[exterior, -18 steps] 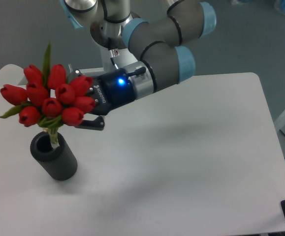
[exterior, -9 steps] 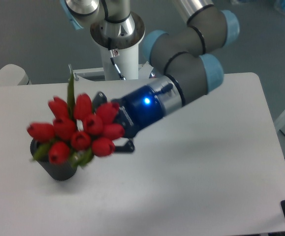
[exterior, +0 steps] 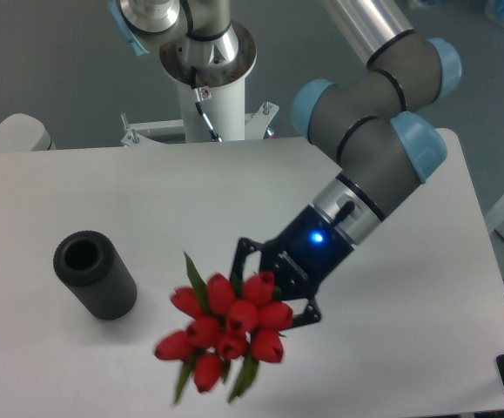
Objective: Pick up the flowers from the vase
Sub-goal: 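Carry the tulip bunch away from the vase over the open table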
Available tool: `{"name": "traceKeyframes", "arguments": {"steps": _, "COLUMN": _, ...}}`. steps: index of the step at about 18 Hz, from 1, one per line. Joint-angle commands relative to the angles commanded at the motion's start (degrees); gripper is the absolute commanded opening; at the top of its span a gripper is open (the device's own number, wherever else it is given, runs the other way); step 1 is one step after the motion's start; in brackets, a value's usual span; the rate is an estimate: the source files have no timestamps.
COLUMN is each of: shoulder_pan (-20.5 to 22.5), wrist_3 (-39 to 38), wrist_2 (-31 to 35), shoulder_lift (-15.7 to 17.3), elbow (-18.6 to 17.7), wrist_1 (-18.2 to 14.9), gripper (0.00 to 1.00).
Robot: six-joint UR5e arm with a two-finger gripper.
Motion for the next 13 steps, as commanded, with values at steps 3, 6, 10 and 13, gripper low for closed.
{"name": "traceKeyframes", "arguments": {"steps": 3, "shoulder_pan": 0.00, "wrist_3": 1.31, "wrist_2": 8.34, "shoulder_lift": -0.09, "elbow": 0.62, "wrist_1": 0.18, "gripper": 0.00}}
{"name": "traceKeyframes", "arguments": {"steps": 6, "shoulder_pan": 0.00, "wrist_3": 8.24, "wrist_2": 15.29, "shoulder_lift": -0.09, "elbow": 0.01, "wrist_1": -1.49, "gripper": 0.00}}
{"name": "traceKeyframes", "arguments": {"steps": 10, "shoulder_pan": -0.09, "wrist_3": 9.32, "wrist_2": 25.05, "shoulder_lift": -0.18, "elbow": 0.27, "wrist_1": -5.62, "gripper": 0.00}}
{"name": "traceKeyframes", "arguments": {"steps": 13, "shoulder_pan": -0.17, "wrist_3": 9.32, "wrist_2": 29.80, "shoulder_lift": -1.40, "elbow": 0.62, "wrist_1": -6.06, "gripper": 0.00}}
